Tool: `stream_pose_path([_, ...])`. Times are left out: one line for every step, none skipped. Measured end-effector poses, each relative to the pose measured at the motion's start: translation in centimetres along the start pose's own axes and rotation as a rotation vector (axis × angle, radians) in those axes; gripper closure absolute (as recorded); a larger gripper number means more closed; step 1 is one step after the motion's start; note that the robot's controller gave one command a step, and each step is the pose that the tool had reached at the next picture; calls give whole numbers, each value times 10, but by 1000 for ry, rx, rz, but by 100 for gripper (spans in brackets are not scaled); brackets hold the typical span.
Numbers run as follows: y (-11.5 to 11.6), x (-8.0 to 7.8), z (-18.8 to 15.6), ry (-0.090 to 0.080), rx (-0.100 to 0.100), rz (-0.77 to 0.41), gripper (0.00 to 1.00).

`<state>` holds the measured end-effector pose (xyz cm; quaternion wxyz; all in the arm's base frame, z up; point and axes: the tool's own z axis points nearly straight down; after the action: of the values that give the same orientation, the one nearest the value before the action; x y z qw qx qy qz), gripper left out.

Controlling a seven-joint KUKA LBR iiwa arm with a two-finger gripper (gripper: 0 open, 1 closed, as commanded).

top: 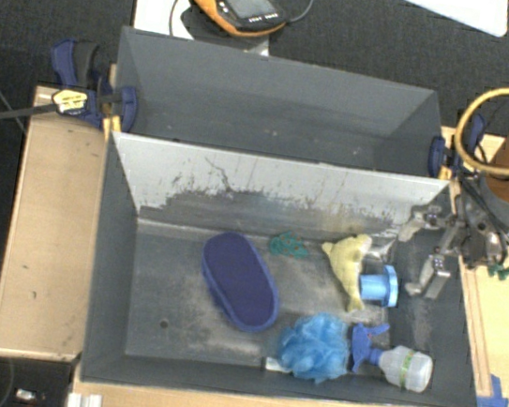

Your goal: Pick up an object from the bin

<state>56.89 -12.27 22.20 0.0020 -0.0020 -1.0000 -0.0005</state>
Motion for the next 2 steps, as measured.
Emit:
stream_pose_path([0,-1,-5,-8,2,-3,0])
stream_pose_path([-6,-13,59,-13,2,28,0])
